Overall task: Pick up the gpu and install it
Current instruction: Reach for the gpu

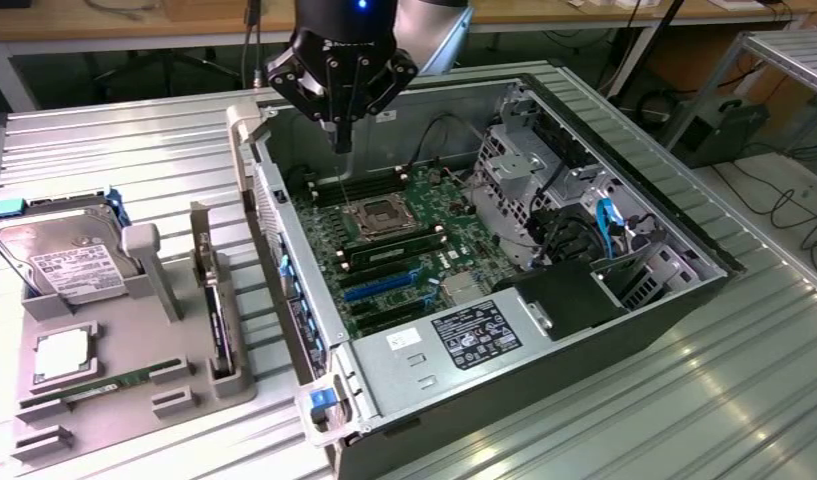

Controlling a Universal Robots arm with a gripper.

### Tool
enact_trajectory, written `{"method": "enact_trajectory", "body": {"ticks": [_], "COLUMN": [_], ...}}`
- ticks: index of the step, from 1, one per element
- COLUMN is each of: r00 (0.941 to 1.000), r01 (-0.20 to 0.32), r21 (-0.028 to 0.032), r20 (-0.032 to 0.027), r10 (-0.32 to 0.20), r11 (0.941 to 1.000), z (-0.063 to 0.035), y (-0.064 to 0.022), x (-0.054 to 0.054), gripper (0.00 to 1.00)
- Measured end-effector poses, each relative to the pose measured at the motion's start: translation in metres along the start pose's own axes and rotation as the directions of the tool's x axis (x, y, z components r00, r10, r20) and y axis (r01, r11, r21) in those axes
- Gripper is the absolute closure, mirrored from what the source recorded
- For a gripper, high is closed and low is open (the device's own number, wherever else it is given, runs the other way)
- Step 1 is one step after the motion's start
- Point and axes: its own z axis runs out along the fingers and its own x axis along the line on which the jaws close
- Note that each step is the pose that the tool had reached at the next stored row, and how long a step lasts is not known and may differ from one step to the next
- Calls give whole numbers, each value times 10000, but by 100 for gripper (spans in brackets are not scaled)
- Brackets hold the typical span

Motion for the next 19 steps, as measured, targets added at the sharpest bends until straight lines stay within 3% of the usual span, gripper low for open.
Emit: {"method": "enact_trajectory", "body": {"ticks": [19], "r00": [10000], "r01": [0], "r21": [0], "r20": [0], "r10": [0], "r11": [10000], "z": [-3], "y": [-8], "x": [112], "gripper": [89]}}
